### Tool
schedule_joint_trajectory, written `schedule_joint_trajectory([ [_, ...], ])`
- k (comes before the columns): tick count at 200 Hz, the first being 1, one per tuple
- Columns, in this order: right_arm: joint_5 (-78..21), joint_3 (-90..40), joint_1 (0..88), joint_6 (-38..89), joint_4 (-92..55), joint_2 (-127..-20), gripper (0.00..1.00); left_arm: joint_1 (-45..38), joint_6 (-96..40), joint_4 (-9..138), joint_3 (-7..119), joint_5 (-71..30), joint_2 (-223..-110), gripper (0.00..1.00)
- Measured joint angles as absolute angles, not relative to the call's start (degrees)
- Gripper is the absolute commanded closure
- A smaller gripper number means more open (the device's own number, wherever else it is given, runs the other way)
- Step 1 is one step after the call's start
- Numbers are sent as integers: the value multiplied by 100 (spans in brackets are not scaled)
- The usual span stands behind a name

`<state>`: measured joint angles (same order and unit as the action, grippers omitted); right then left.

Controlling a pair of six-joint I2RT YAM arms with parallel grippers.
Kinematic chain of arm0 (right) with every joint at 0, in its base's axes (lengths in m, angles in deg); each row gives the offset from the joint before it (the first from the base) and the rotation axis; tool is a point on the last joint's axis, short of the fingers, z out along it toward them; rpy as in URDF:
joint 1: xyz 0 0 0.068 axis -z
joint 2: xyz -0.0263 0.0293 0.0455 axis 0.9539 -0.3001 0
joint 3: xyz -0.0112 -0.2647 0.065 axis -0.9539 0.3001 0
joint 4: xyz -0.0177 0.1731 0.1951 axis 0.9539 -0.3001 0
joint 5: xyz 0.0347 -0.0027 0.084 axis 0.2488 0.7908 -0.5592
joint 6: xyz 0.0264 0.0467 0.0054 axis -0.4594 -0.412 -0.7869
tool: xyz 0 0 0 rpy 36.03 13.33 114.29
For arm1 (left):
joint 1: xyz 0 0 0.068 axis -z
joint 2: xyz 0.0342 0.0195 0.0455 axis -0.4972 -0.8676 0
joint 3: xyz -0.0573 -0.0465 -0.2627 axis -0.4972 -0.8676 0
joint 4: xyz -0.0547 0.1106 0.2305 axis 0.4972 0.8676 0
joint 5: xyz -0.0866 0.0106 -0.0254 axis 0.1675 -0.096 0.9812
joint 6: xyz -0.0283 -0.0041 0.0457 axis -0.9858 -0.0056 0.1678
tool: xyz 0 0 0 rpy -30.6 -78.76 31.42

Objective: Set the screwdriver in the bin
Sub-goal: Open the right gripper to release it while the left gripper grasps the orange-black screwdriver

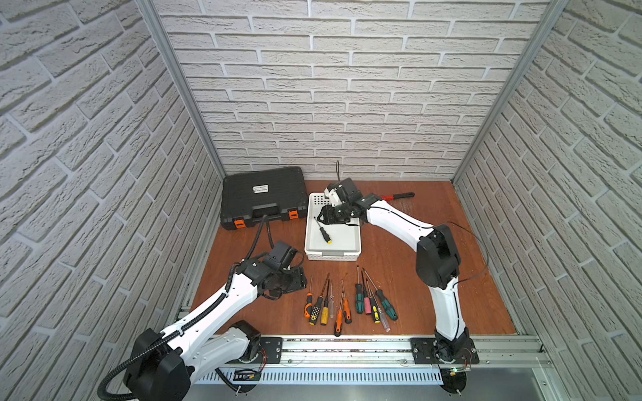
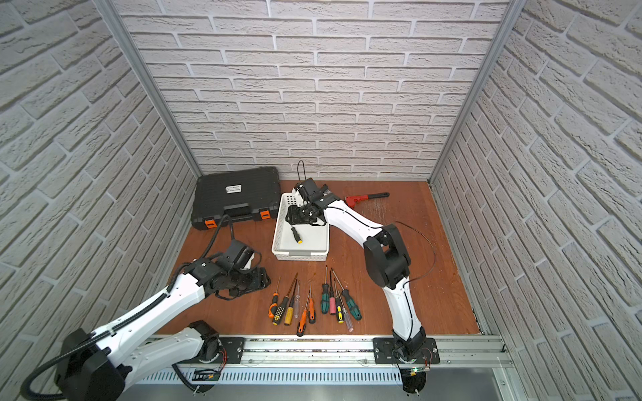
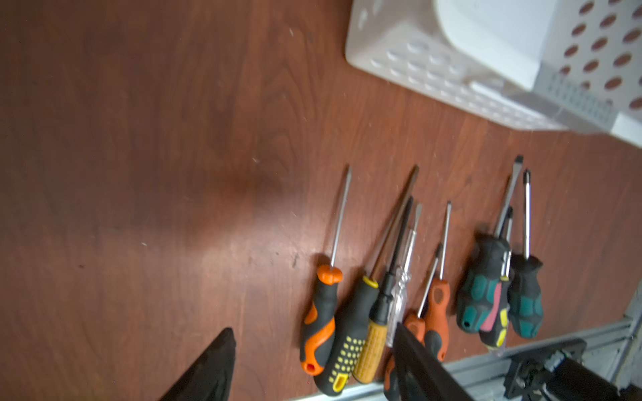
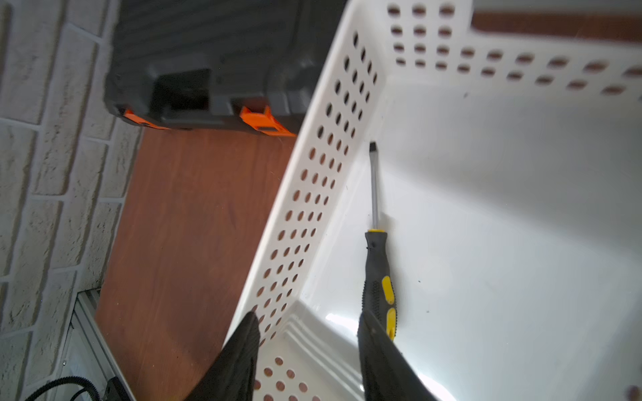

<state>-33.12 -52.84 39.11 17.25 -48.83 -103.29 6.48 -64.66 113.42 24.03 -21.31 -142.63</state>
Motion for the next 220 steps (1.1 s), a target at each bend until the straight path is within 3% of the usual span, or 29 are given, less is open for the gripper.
schedule_joint_trajectory([
  [44,-3345,-3568,3904,1913,-4341,-8760,58,1732,-7010,11377,2110,-2068,-14292,32],
  [88,-3343,-2322,3897,1776,-4162,-8528,60,1837,-7196,11344,1931,-2098,-14600,44],
  [220,-3225,-2110,3889,1695,-4022,-8056,61,1863,-7142,10636,1846,-2360,-15478,55],
])
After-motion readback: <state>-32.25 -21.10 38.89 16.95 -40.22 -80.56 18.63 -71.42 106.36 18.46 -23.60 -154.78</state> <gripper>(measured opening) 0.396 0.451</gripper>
